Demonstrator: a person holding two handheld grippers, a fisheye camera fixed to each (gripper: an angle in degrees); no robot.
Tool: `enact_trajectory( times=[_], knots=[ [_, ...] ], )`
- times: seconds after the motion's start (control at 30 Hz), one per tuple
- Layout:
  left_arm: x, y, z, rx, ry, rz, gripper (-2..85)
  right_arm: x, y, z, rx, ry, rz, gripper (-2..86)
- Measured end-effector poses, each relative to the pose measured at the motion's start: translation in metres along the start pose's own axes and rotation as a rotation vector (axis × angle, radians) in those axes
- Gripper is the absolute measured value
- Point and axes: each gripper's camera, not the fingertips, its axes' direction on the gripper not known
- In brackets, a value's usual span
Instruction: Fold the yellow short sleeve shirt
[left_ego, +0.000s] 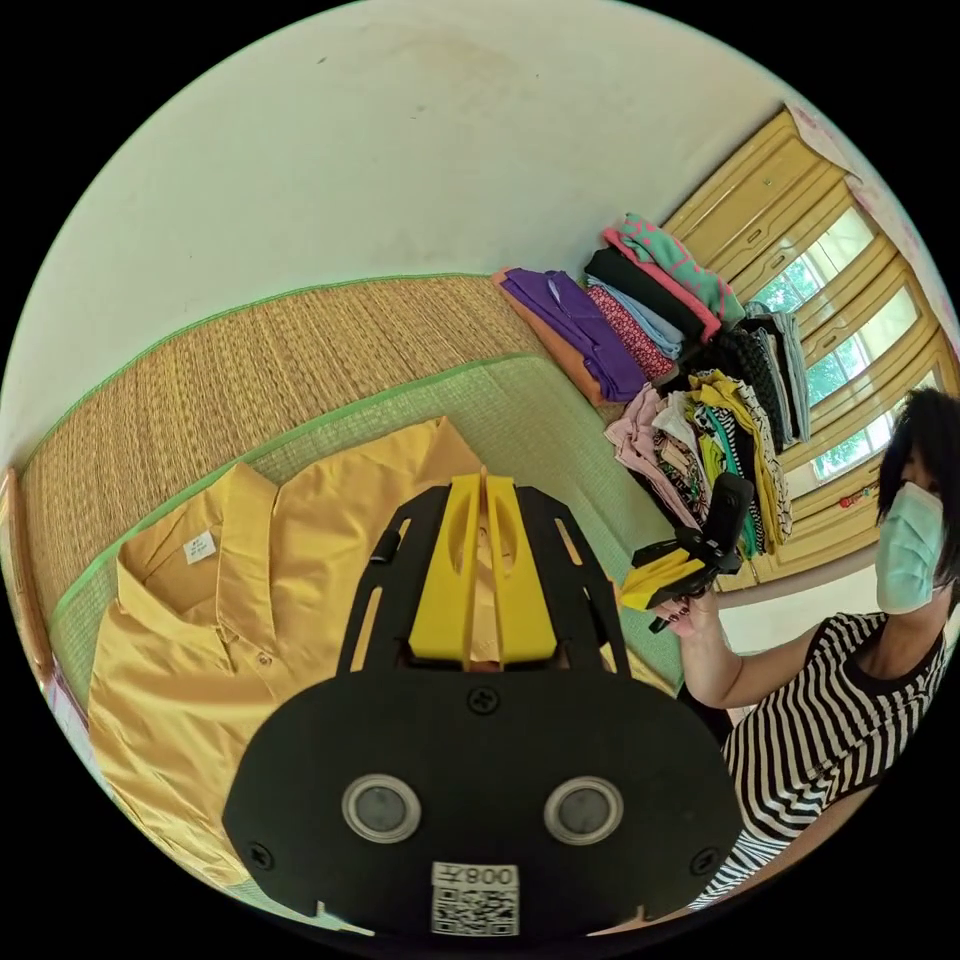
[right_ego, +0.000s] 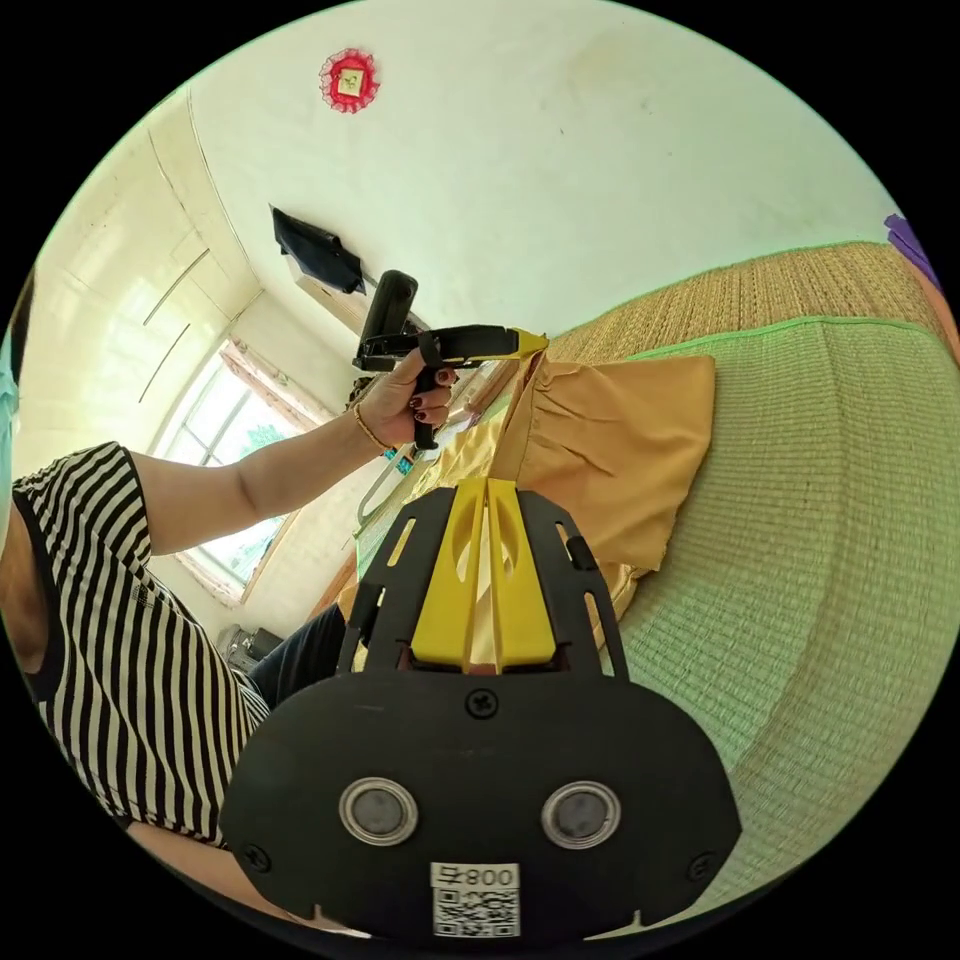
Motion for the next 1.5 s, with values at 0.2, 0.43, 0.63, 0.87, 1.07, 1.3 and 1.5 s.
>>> enact_trajectory(
  times=[0.2, 0.43, 0.63, 0.87, 1.07, 1.3, 1.5],
  knots=[
    [-0.046, 0.046, 0.003, -0.031, -0.050, -0.055, 0.8, -0.011, -0.013, 0.070, -0.136, 0.022, -0.032, 0.1],
    [-0.101, 0.087, 0.039, -0.078, -0.070, -0.146, 1.3, 0.001, -0.018, 0.114, -0.223, 0.105, 0.002, 0.1],
    [-0.132, 0.111, 0.056, -0.056, -0.071, -0.202, 2.2, 0.020, -0.025, 0.124, -0.241, 0.066, 0.034, 0.2],
    [-0.149, 0.129, 0.063, 0.007, -0.114, -0.228, 2.3, 0.018, -0.038, 0.134, -0.302, 0.012, -0.006, 0.1],
    [-0.134, 0.114, 0.091, 0.100, -0.030, -0.108, 1.6, 0.022, -0.057, 0.079, -0.188, 0.127, -0.003, 0.1],
    [-0.117, 0.066, 0.185, -0.005, -0.081, 0.037, 0.5, 0.077, -0.060, 0.020, -0.068, 0.288, 0.200, 0.1],
    [-0.141, 0.056, 0.249, -0.094, -0.169, 0.006, 0.3, 0.085, -0.077, 0.028, -0.179, 0.339, 0.210, 0.0]
  ],
)
